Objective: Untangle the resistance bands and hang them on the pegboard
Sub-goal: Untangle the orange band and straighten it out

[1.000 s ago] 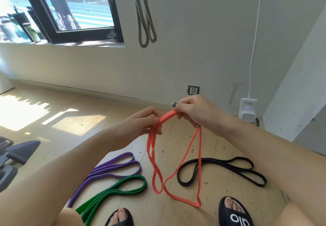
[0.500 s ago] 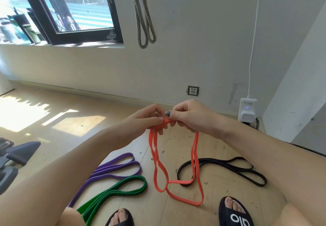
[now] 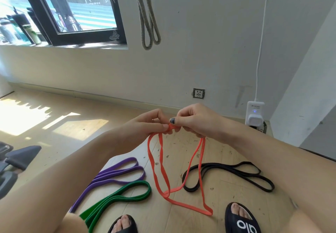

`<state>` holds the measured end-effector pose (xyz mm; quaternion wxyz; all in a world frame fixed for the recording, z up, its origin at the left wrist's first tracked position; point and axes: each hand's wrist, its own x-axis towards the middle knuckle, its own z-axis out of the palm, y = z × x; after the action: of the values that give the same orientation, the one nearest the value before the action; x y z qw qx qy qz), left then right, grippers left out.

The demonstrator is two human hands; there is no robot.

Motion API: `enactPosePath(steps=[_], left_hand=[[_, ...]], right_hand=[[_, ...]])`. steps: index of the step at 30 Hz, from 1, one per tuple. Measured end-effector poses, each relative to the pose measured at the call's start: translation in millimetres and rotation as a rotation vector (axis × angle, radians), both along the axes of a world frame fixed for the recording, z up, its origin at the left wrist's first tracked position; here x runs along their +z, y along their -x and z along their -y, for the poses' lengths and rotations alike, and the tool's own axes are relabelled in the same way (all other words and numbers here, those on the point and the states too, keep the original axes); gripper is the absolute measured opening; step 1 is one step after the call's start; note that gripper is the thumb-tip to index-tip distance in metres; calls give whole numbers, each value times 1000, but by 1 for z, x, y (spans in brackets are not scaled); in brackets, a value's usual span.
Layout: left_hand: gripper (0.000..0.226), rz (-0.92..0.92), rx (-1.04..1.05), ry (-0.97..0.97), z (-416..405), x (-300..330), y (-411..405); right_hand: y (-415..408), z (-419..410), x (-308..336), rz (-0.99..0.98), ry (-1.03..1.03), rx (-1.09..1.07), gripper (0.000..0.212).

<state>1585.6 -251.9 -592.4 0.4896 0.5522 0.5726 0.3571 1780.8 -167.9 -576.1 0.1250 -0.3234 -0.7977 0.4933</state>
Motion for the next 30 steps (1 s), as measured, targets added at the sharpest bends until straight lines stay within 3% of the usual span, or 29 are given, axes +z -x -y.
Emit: enactPosePath(steps=[21, 30], left_hand=[[8, 205, -2, 23, -1, 0, 8], [10, 227, -77, 56, 2, -7, 9]], right_hand=[[3, 6, 2, 64, -4, 57, 38], [-1, 5, 3, -52, 45, 34, 34]])
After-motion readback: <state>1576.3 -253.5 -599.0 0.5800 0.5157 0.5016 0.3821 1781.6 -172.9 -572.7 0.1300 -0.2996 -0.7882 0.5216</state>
